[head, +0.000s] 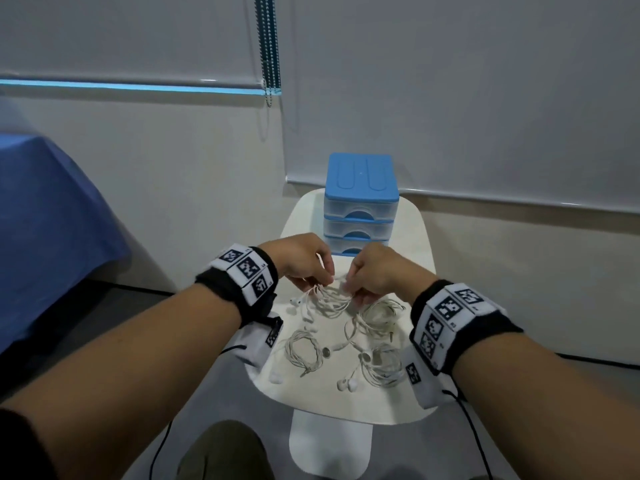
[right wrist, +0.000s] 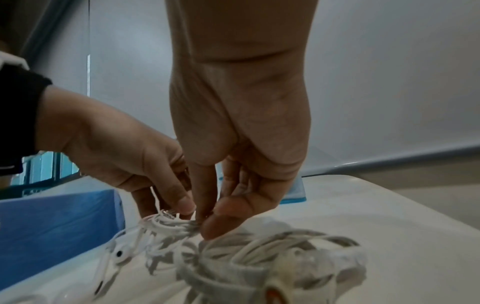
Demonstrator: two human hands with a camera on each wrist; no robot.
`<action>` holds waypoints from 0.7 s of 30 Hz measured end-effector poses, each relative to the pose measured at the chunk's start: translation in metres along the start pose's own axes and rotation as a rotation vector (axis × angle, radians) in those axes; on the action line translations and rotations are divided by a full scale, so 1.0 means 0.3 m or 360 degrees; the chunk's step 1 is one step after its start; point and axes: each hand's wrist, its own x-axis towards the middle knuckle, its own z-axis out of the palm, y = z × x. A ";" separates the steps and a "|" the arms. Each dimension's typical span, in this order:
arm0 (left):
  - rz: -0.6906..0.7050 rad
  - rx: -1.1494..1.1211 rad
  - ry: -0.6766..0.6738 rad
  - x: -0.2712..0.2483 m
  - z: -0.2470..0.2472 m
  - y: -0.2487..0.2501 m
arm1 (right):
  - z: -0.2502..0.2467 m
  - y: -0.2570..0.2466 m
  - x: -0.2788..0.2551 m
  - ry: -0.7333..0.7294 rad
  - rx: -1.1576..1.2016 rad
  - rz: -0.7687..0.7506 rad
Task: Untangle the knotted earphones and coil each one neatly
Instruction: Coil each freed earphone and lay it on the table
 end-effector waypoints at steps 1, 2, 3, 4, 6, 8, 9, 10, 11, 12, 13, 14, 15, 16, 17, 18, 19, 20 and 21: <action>-0.0009 0.0074 0.0011 0.022 0.006 -0.004 | 0.010 0.006 0.022 0.0007 -0.0083 0.0012; -0.0016 0.0142 0.0033 0.041 0.013 -0.007 | 0.022 0.009 0.041 0.0021 -0.0180 0.0018; -0.0018 0.0205 0.0064 0.057 0.020 -0.008 | 0.031 0.012 0.059 0.0056 -0.0277 0.0024; -0.0016 0.0259 0.0093 0.071 0.027 -0.007 | 0.038 0.015 0.072 0.0098 -0.0345 0.0031; -0.0010 0.0348 0.0129 0.090 0.038 -0.007 | 0.048 0.018 0.089 0.0169 -0.0428 0.0036; -0.0005 0.0421 0.0146 0.100 0.046 -0.011 | 0.051 0.020 0.094 0.0194 -0.0488 0.0031; -0.0004 0.0451 0.0154 0.103 0.048 -0.014 | 0.048 0.021 0.096 0.0194 -0.0506 0.0035; -0.0005 0.0468 0.0159 0.104 0.048 -0.016 | 0.042 0.021 0.092 0.0191 -0.0511 0.0041; -0.0002 0.0473 0.0167 0.102 0.046 -0.017 | 0.032 0.020 0.085 0.0187 -0.0513 0.0049; 0.0011 0.0476 0.0186 0.098 0.044 -0.017 | 0.019 0.021 0.079 0.0197 -0.0523 0.0045; 0.0037 0.0474 0.0225 0.091 0.040 -0.013 | 0.002 0.022 0.072 0.0223 -0.0526 0.0024; 0.0072 0.0452 0.0281 0.085 0.034 -0.009 | -0.017 0.022 0.061 0.0261 -0.0497 -0.0017; 0.0111 0.0380 0.0345 0.079 0.027 -0.002 | -0.041 0.020 0.047 0.0311 -0.0438 -0.0066; 0.0145 0.0255 0.0406 0.073 0.021 0.008 | -0.066 0.016 0.034 0.0379 -0.0370 -0.0126; 0.0171 0.0095 0.0459 0.067 0.015 0.019 | -0.092 0.010 0.023 0.0463 -0.0315 -0.0189; 0.0191 -0.0078 0.0498 0.062 0.010 0.035 | -0.120 -0.001 0.011 0.0573 -0.0292 -0.0262; 0.0204 -0.0247 0.0521 0.056 0.008 0.053 | -0.147 -0.011 0.006 0.0704 -0.0293 -0.0338; 0.0211 -0.0410 0.0532 0.052 0.006 0.073 | -0.173 -0.024 0.001 0.0841 -0.0288 -0.0419; 0.0217 -0.0570 0.0535 0.051 0.007 0.091 | -0.199 -0.040 -0.004 0.0962 -0.0268 -0.0497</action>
